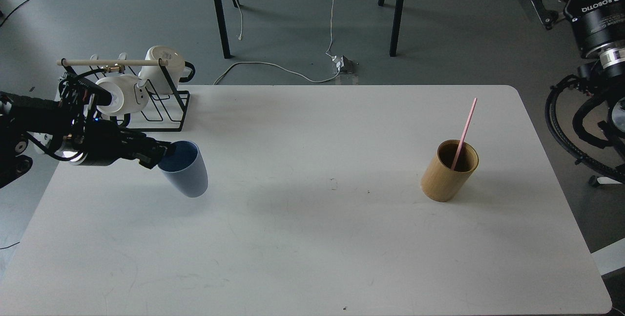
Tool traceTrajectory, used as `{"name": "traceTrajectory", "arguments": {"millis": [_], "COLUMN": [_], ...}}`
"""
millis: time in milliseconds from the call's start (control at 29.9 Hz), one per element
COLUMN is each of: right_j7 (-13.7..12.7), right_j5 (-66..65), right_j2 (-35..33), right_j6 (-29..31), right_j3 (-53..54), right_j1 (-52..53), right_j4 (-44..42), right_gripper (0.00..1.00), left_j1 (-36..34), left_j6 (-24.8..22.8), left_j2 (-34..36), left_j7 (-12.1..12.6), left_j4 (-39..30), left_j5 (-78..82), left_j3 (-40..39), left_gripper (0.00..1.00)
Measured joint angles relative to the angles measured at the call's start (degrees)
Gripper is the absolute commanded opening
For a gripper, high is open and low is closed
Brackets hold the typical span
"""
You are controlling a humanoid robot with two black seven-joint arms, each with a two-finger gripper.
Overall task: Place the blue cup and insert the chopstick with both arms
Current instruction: 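Lift the blue cup upright and carry it toward the table center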
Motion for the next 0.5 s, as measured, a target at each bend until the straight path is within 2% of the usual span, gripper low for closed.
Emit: {"name": "traceTrajectory", "arguments": {"millis": [167,301,501], "right_j7": [0.06,0.08,0.08], "right_j5": [0.0,0.0,0.0], "right_j2": [-0.07,-0.07,-0.07], "right_j6": [0.0,0.0,0.0], "right_j3": [-0.1,-0.11,0.0], "right_j1": [0.0,0.0,0.0], "right_j4": [-0.01,-0.01,-0.03], "right_gripper": [1.0,1.0,1.0], "left_j1": [-1.02,-1.82,-3.49], "left_j6": [-1.58,-2.12,-2.18], "left_j2": [-7.31,-13.04,-18.11], "left_j7": [0.16,1.89,3.71], "left_j4": [-0.4,-0.51,-0.01], "left_j5": [4.05,8.7,10.75], "left_j3": [-0.02,-0.02,-0.02], "left_gripper": [0.01,0.01,0.02]}}
